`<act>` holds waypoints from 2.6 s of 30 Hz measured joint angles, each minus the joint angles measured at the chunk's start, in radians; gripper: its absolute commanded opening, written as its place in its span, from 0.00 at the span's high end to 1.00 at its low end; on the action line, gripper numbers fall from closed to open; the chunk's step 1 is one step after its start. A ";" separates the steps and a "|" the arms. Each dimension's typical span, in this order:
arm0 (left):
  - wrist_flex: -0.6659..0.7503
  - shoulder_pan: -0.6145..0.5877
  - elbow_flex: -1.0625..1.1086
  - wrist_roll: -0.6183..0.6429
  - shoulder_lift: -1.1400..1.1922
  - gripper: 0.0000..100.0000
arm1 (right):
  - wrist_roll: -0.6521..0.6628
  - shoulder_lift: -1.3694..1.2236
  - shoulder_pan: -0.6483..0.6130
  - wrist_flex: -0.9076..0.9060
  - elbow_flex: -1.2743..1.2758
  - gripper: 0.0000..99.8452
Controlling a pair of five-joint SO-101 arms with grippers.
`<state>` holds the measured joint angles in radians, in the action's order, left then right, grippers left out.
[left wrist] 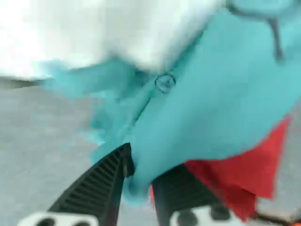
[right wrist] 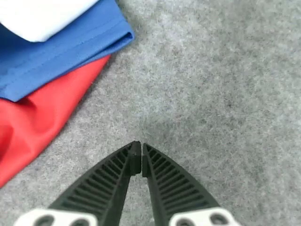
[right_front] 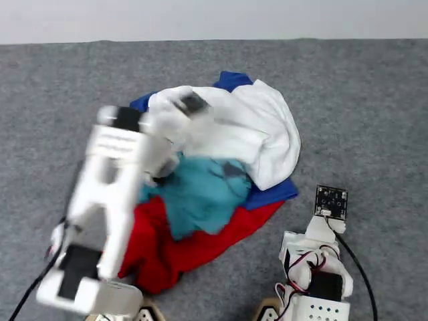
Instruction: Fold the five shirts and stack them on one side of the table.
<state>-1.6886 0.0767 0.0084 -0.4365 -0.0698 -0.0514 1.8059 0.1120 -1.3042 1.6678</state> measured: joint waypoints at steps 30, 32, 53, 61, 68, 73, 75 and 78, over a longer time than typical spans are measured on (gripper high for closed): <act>0.433 -0.993 -0.086 -0.064 -0.150 0.73 | 0.000 0.000 0.000 0.000 0.000 0.99; 0.399 -0.987 -0.086 -0.089 -0.150 0.70 | 0.000 0.000 0.000 0.000 0.000 0.99; -0.035 -0.505 0.058 -0.324 -0.227 0.70 | 0.000 0.000 0.000 0.000 0.000 0.99; -0.035 -0.212 0.379 -0.316 -0.279 0.70 | 0.000 0.000 0.000 0.000 0.000 0.99; 0.031 0.032 0.586 -0.213 -0.281 0.70 | 0.000 0.000 0.000 0.000 0.000 0.99; 0.212 0.104 0.732 -0.175 -0.281 0.70 | 0.000 0.000 0.000 0.000 0.000 0.99; 0.264 0.117 0.781 -0.170 -0.281 0.70 | 0.000 0.000 0.000 0.000 0.000 0.99; 0.327 0.118 0.845 -0.169 -0.281 0.70 | 0.000 0.000 0.000 0.000 0.000 0.99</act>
<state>-1.3617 0.1949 0.8539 -0.6053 -0.3506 -0.0514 1.8059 0.1120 -1.3042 1.6678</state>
